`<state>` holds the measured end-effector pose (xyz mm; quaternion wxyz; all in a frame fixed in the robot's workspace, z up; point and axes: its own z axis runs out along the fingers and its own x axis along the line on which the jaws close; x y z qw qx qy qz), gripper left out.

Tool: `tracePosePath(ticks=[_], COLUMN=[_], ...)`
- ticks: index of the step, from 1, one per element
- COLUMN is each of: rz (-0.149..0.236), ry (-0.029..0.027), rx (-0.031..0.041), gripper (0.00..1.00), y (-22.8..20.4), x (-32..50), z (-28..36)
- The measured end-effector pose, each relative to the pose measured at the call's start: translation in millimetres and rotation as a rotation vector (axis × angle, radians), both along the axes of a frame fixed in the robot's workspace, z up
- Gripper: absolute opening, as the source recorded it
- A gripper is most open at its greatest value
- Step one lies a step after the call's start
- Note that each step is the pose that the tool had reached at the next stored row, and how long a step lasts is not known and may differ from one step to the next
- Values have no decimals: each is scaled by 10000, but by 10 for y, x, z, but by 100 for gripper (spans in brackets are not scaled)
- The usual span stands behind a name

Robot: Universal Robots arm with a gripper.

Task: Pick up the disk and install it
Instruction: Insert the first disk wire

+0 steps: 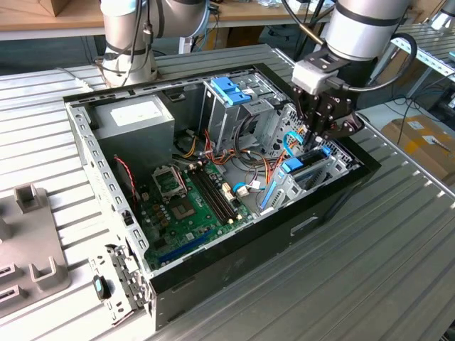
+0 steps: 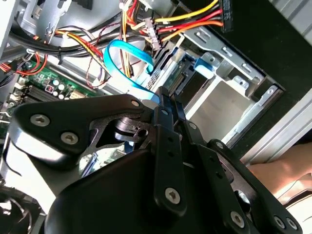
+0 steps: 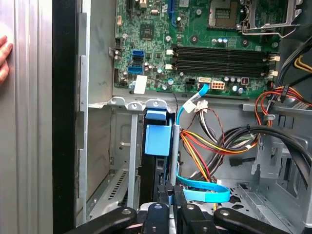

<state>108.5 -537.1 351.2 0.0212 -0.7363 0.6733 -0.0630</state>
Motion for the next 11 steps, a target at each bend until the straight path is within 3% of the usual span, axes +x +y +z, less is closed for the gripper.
tracePosePath(ticks=[2, 5, 7, 11], rz=[74, 97, 97, 97], ry=[-111, -205, -235, -243], rx=[0, 0, 0, 0], gripper=[16, 16, 16, 16], y=[-16, -54, -64, -66], x=[-5, -35, -78, -92], z=[-1, -2, -3, -18])
